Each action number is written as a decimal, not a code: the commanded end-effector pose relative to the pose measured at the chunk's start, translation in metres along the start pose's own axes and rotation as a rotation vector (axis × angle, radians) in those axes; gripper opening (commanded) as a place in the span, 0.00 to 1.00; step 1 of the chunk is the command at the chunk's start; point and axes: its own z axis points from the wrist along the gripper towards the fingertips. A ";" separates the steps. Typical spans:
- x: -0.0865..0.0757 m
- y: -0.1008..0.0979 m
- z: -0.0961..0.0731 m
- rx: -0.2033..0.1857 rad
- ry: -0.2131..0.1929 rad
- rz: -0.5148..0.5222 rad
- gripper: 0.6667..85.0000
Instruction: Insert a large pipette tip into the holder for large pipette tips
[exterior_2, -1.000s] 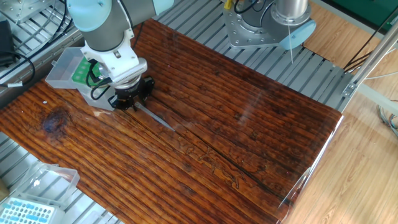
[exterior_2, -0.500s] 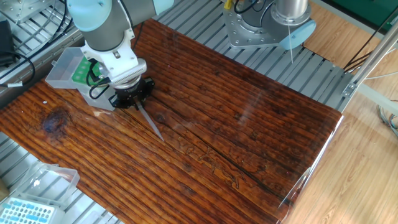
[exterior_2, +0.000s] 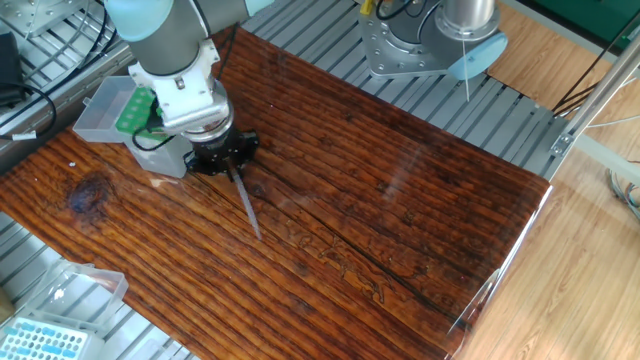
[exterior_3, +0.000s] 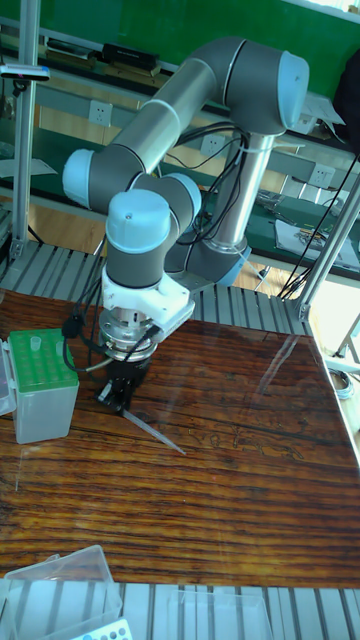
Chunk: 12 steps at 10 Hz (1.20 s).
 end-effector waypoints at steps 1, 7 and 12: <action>-0.009 0.012 -0.010 -0.010 -0.022 0.398 0.19; -0.013 0.009 -0.023 0.112 0.079 0.714 0.18; 0.001 0.023 -0.012 0.130 0.149 0.761 0.19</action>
